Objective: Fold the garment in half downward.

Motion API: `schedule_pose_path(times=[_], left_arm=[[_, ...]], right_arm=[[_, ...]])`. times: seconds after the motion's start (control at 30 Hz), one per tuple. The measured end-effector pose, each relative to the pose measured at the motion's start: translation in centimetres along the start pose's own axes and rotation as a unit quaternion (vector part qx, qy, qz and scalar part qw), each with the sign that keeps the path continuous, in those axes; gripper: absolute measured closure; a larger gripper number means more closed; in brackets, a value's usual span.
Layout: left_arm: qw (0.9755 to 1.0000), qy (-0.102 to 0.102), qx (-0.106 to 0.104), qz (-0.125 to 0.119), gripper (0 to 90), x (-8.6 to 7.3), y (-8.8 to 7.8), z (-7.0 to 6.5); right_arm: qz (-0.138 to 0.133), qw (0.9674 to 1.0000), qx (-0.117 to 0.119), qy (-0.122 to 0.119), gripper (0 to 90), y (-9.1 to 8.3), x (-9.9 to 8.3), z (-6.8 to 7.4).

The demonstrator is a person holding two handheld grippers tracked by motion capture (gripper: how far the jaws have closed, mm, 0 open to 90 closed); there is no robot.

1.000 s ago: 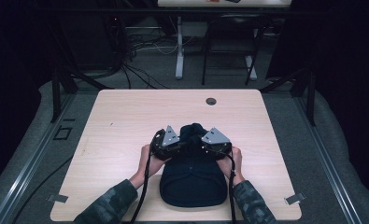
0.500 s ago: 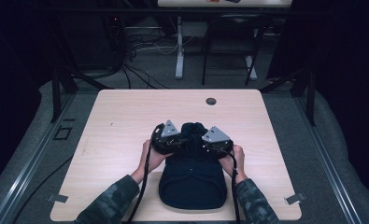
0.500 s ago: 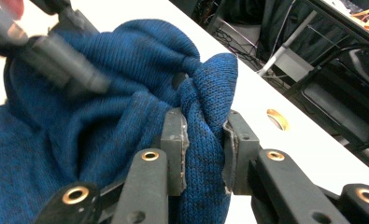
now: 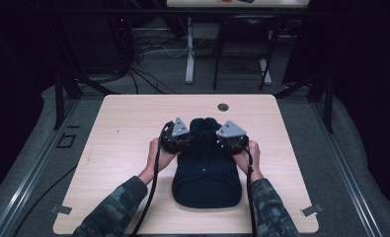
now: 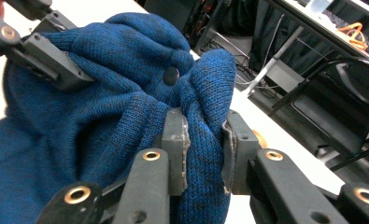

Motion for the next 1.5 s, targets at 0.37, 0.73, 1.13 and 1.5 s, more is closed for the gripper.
schedule_pose_path(times=[0.37, 0.73, 1.13, 1.5], left_arm=[[0.9984, 0.032, 0.035, -0.029, 76.4, 0.0, -0.3, -0.9], [0.9982, 0.052, -0.028, -0.014, 75.0, -1.7, -1.9, -1.5], [0.9944, 0.049, -0.093, 0.008, 72.4, -4.2, -3.0, -2.0], [0.9918, 0.059, -0.112, 0.017, 71.4, -5.7, -4.0, -2.8]], right_arm=[[0.084, 0.9817, 0.128, 0.113, 65.4, -1.9, -0.5, -0.5], [0.119, 0.9748, 0.154, 0.108, 71.4, -2.0, -2.1, 1.0], [0.119, 0.9854, 0.121, 0.009, 70.4, -2.8, -2.2, 3.2], [0.104, 0.9857, 0.129, -0.033, 68.2, -4.0, -2.8, 4.0]])
Point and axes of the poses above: each handheld gripper's, and its own axes: y roughly forward along the jaws, x roughly out of its top, z roughly to its left, the point moved 1 cm from there along y, roughly forward along the jaws, and after that the axes turned 6 degrees about z, right-handed, at the moved point
